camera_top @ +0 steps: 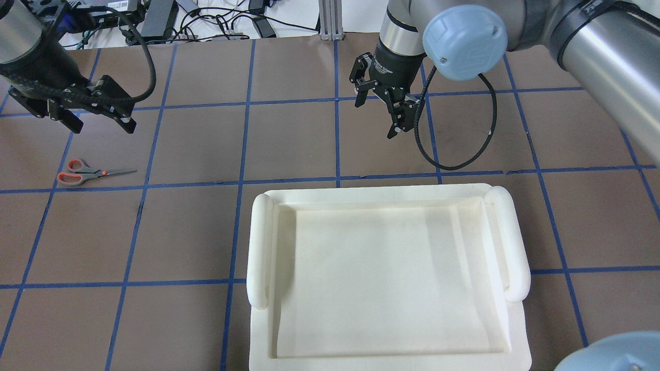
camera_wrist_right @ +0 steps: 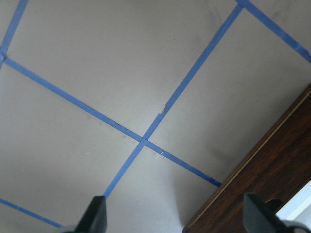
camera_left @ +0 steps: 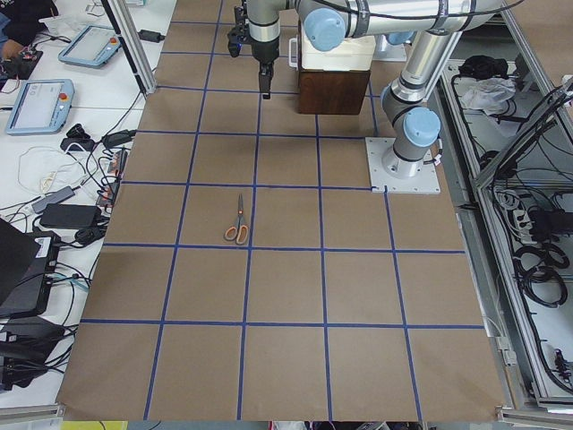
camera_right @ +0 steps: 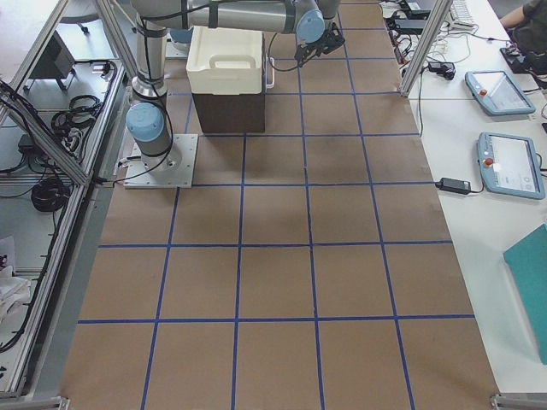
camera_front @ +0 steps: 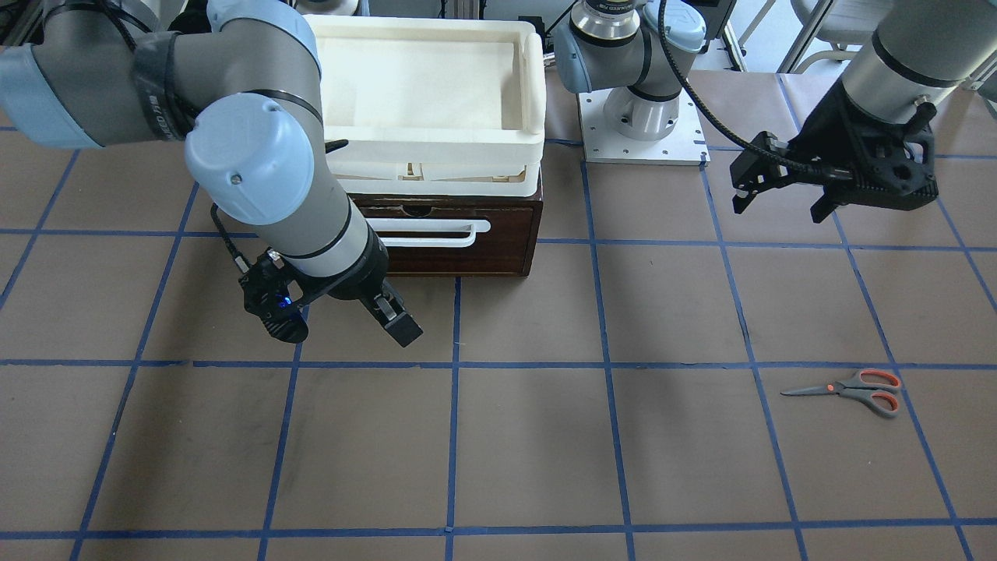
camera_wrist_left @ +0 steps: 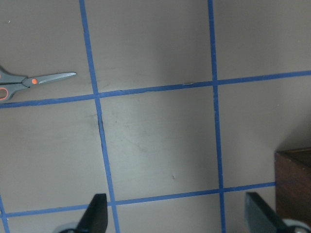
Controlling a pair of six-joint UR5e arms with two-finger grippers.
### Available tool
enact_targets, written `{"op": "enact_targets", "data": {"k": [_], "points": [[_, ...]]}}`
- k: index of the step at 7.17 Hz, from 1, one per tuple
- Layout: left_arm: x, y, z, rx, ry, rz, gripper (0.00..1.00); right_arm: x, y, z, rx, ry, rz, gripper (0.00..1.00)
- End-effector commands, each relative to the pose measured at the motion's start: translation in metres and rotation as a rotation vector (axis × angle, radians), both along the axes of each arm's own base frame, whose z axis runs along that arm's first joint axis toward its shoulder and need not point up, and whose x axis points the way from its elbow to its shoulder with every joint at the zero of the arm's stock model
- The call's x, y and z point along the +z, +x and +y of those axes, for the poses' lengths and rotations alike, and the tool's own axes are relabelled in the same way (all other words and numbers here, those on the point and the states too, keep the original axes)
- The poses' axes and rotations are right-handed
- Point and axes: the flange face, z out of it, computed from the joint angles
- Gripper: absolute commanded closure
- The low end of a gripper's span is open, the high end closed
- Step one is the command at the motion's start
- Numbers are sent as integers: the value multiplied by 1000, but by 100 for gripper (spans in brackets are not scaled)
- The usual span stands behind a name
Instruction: Place scissors in drawer with both arms
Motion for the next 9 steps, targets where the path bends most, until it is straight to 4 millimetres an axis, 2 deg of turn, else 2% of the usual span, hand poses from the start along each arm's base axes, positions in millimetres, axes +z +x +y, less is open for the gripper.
{"op": "enact_targets", "data": {"k": [1, 2, 3, 4, 6, 7, 8, 9], "points": [[-26, 86, 6, -239, 37, 45, 0, -40, 34, 9, -140, 87, 79, 0], [-40, 101, 3, -254, 49, 72, 0, -45, 33, 16, -137, 138, 108, 0], [-55, 108, -2, -324, 68, 85, 0, -41, 32, 23, -142, 173, 115, 0], [-70, 121, -7, -424, 80, 113, 0, -28, 27, 30, -148, 177, 114, 0], [-93, 170, -13, -408, 60, 118, 0, -31, 28, 33, -206, 210, 135, 0], [-109, 179, -20, -523, 55, 133, 0, -33, 28, 31, -267, 215, 145, 0], [-127, 185, -27, -710, 57, 168, 0, -36, 30, 27, -357, 222, 170, 0], [-142, 203, -35, -853, 98, 94, 0, -35, 32, 20, -453, 197, 167, 0]]}}
